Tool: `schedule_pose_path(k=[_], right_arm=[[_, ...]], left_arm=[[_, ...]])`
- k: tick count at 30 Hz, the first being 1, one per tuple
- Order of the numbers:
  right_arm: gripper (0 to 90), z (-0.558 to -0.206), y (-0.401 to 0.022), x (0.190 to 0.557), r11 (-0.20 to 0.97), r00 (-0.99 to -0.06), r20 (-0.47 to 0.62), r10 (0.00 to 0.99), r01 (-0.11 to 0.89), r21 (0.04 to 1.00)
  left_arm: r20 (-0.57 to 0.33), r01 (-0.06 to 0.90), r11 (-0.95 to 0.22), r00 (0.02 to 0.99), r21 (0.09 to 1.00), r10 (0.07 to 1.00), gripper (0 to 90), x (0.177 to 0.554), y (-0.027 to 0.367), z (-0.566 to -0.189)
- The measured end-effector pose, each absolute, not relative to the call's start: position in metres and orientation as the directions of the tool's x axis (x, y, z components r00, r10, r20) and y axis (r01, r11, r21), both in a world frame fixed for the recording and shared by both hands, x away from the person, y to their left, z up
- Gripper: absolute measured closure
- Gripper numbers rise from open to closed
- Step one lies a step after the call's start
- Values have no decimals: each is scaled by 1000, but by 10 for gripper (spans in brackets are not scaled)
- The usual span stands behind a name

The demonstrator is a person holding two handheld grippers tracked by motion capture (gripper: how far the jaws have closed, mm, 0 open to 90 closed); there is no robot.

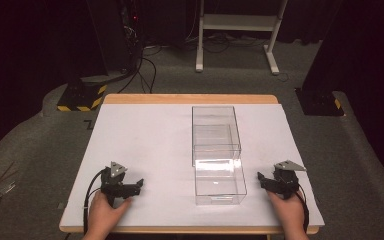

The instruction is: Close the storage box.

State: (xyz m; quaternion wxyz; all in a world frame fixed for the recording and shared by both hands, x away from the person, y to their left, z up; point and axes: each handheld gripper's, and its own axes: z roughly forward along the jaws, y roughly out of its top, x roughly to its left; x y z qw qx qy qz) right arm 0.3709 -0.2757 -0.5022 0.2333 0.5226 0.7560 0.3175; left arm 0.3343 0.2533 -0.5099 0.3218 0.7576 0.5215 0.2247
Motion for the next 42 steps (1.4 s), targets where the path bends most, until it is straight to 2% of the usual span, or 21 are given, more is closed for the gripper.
schedule_pose_path(k=[28,42], right_arm=[[279,-502,-276,371,251,-344,-20,939,644,723],[250,-499,-280,372,214,-342,30,939,652,727]], left_arm=[[4,646,-249,356,722,935,60,334,253,-510],[4,646,-248,355,722,935,59,334,253,-510]])
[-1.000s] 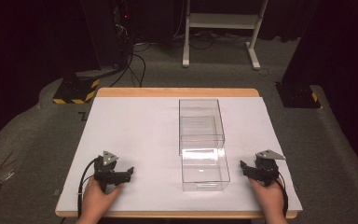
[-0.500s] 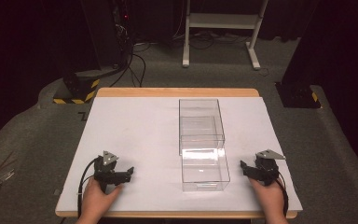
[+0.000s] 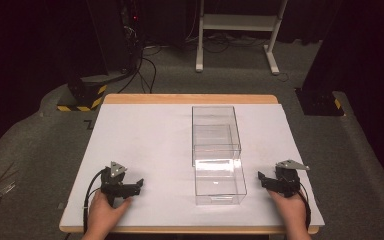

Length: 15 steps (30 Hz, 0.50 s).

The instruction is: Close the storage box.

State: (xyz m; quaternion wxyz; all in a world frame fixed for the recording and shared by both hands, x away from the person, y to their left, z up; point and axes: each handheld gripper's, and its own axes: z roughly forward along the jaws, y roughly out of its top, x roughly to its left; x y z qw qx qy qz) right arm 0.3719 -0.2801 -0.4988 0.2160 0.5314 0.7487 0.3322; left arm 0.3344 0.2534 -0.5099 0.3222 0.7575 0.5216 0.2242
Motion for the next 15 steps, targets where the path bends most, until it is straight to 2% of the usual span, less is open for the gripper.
schedule_pose_path(k=[15], right_arm=[[239,-476,-270,357,231,-399,23,917,576,784]], left_arm=[[6,646,-252,358,720,934,59,334,254,-510]])
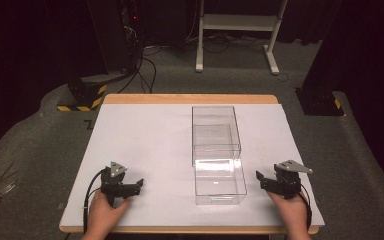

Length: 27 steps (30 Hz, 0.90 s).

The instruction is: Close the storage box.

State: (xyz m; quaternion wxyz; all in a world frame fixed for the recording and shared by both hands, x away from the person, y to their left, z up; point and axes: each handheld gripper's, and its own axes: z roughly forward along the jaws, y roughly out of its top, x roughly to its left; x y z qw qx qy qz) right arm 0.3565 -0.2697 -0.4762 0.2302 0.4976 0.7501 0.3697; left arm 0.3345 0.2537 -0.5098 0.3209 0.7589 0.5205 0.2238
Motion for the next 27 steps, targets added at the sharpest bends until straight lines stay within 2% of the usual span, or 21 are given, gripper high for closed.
schedule_pose_path(k=[9,27], right_arm=[[247,-461,-262,351,271,-433,-12,901,541,796],[229,-451,-258,336,232,-463,20,886,480,846]], left_arm=[[7,646,-253,358,720,934,60,334,254,-510],[6,647,-253,358,720,934,60,334,254,-510]])
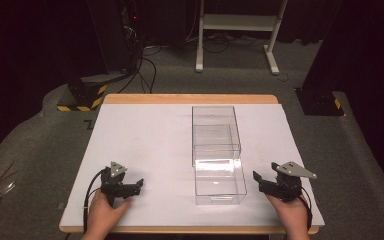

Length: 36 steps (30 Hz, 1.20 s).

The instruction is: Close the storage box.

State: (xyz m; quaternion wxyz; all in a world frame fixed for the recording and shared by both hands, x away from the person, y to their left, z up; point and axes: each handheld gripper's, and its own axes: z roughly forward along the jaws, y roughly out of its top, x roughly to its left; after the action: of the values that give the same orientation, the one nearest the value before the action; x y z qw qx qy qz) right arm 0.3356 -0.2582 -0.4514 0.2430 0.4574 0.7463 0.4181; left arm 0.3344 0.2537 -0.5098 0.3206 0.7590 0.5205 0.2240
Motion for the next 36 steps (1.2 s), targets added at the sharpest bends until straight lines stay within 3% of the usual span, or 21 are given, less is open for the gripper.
schedule_pose_path(k=[36], right_arm=[[237,-428,-228,289,245,-606,36,794,374,895]], left_arm=[[6,646,-252,358,720,934,60,334,254,-510]])
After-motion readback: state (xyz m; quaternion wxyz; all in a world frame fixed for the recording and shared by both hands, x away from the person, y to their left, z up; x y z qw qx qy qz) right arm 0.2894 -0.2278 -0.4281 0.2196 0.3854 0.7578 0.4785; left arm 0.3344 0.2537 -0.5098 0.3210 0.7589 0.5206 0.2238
